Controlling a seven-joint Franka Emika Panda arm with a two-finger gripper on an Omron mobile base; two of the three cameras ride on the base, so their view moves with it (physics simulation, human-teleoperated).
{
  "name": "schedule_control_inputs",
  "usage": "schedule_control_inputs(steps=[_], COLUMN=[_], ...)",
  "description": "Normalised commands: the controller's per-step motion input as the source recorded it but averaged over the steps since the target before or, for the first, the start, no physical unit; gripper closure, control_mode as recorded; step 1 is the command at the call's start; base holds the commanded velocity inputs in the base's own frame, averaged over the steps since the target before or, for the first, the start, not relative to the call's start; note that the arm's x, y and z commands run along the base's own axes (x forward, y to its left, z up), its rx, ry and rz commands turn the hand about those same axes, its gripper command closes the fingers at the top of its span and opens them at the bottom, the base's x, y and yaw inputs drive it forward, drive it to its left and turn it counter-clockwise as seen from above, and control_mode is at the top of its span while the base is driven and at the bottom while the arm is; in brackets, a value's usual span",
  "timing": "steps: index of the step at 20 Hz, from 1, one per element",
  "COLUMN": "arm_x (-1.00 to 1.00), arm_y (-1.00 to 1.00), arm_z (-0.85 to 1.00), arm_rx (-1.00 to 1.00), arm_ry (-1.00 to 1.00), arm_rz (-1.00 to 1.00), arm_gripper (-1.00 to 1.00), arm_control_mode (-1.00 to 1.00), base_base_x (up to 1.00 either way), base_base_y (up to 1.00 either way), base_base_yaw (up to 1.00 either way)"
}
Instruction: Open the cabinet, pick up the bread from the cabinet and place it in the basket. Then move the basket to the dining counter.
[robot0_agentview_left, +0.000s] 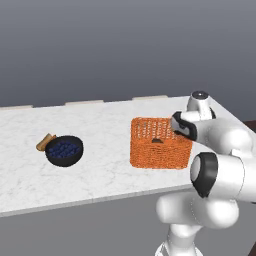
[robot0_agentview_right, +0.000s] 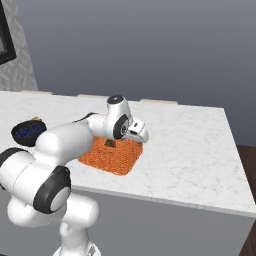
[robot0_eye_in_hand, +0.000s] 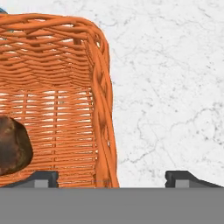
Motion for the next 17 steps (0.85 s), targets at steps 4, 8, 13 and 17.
schedule_control_inputs(steps=[4, 8, 13, 17], arm_x=[-0.67, -0.92, -1.0, -1.0], arm_y=[0.03, 0.11, 0.31, 0.41], arm_z=[0.75, 0.88, 0.85, 0.9], arm_rx=[0.02, 0.08, 0.06, 0.01], arm_ry=[-0.1, -0.26, -0.38, -0.35], arm_rz=[0.0, 0.05, 0.17, 0.16], arm_gripper=[-1.0, -1.0, -1.0, -1.0], arm_control_mode=[-1.0, -1.0, -1.0, -1.0], base_base_x=[0.0, 0.0, 0.0, 0.0], base_base_y=[0.0, 0.0, 0.0, 0.0], base_base_yaw=[0.0, 0.0, 0.0, 0.0])
